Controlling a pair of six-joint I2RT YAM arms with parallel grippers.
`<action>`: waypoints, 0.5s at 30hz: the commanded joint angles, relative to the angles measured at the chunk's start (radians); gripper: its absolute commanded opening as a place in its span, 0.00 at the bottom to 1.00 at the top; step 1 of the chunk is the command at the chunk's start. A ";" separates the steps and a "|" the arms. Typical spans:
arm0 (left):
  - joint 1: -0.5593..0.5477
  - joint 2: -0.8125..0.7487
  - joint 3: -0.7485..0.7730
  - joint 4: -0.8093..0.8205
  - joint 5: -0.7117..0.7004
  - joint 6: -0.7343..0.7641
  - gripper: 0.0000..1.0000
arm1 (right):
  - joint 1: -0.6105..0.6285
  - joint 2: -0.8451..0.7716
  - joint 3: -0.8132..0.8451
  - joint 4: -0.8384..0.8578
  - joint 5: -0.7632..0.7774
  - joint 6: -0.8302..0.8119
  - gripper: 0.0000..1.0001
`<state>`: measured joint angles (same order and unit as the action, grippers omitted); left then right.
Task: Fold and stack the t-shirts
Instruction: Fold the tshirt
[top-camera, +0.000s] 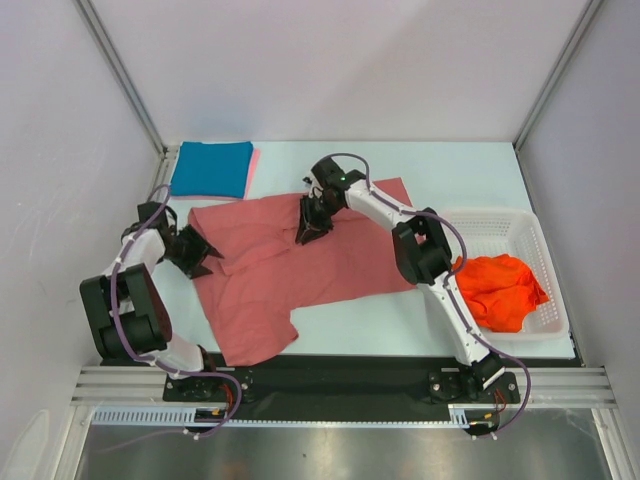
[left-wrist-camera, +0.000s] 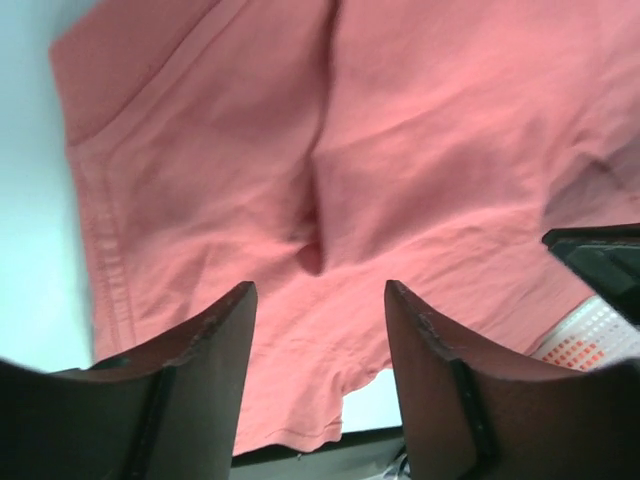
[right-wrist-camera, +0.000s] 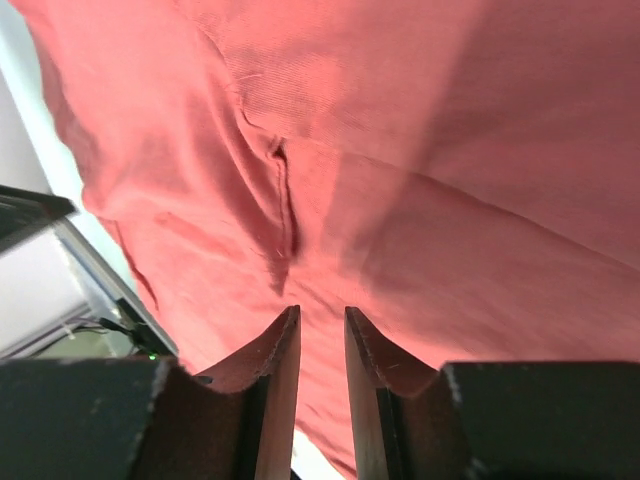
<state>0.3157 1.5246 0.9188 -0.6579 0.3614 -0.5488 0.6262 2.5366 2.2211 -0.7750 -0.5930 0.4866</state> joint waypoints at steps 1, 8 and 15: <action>-0.018 -0.018 0.072 0.035 0.016 0.010 0.56 | 0.006 -0.053 0.081 -0.064 0.031 -0.086 0.30; -0.099 -0.014 0.022 0.144 0.152 -0.056 0.38 | 0.018 -0.016 0.086 0.107 -0.094 0.043 0.24; -0.096 0.123 0.029 0.161 0.068 -0.011 0.40 | 0.049 0.045 0.054 0.227 -0.157 0.107 0.17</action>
<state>0.2100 1.5753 0.9478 -0.5282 0.4610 -0.5755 0.6605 2.5458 2.2669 -0.6415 -0.6807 0.5434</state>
